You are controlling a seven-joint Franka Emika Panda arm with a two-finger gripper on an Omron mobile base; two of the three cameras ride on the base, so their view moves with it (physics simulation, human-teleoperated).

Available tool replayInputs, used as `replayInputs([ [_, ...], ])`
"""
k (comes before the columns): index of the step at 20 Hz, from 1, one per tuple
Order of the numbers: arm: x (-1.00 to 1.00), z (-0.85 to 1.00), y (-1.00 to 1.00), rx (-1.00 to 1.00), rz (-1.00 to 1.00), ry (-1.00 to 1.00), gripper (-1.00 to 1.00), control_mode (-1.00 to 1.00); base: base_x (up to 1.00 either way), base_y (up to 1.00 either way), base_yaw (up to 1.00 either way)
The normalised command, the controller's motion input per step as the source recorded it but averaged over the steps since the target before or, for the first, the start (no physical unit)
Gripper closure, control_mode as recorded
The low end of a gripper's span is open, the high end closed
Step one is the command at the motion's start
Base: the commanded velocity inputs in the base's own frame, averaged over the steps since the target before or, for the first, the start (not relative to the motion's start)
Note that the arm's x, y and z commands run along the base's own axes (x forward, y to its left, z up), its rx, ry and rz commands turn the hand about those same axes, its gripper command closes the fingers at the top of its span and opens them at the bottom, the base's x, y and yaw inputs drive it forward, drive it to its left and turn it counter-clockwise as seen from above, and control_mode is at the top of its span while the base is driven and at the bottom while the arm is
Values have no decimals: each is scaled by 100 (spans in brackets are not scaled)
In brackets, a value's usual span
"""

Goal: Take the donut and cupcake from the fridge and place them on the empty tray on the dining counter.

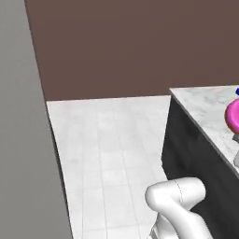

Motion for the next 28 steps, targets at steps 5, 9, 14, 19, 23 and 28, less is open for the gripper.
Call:
replayInputs([
  [5,0,0,0,0,0,0,100,100,0,31,-90],
  [9,0,0,0,0,0,0,100,100,40,54,-47],
  [14,0,0,0,0,0,0,100,100,94,42,-10],
  [19,0,0,0,0,0,0,100,100,100,55,24],
  [23,0,0,0,0,0,0,100,100,100,44,42],
  [28,0,0,0,0,0,0,100,100,100,17,52],
])
